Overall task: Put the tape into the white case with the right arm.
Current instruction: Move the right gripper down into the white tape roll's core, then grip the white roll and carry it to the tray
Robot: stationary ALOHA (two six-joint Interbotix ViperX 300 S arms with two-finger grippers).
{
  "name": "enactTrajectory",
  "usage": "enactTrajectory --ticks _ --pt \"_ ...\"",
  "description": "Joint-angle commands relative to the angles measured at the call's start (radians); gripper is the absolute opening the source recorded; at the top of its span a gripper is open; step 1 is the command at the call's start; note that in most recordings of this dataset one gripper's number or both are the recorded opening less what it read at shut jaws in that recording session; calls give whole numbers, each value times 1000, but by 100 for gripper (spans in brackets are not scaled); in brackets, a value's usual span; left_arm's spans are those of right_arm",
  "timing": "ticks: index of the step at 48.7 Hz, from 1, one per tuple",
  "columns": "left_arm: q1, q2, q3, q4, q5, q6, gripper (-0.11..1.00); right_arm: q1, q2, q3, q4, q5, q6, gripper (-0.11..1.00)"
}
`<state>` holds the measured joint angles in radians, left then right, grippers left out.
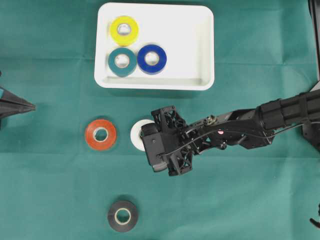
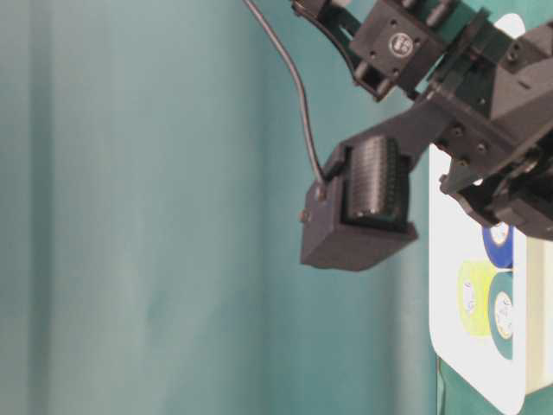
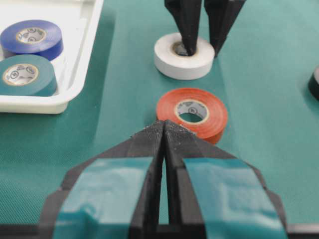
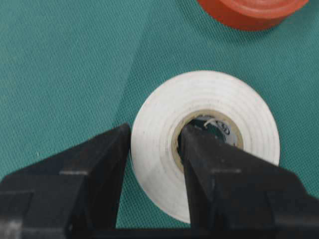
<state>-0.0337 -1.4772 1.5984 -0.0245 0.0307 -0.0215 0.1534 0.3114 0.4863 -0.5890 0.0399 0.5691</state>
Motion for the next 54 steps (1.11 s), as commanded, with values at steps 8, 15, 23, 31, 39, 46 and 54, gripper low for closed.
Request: enactTrajectory --ticks 8,15,23,31,39,46,54 --pt "3 12 -15 0 -5 0 1 -2 -20 -18 -2 -2 2 3" --pt "2 12 -15 0 -5 0 1 -2 -55 -18 -2 15 2 3" --pt "2 14 -15 0 -5 0 1 -2 -135 -21 -2 60 2 3" --pt "3 14 -15 0 -5 0 1 -2 -173 -32 -2 98 2 3" --pt "3 12 -15 0 -5 0 1 -5 -169 -35 -2 98 2 3" --pt "2 14 -15 0 -5 0 1 -31 -167 -35 -2 101 2 3" --pt "3 14 -15 0 -5 0 1 -103 -169 -35 -2 101 2 3"
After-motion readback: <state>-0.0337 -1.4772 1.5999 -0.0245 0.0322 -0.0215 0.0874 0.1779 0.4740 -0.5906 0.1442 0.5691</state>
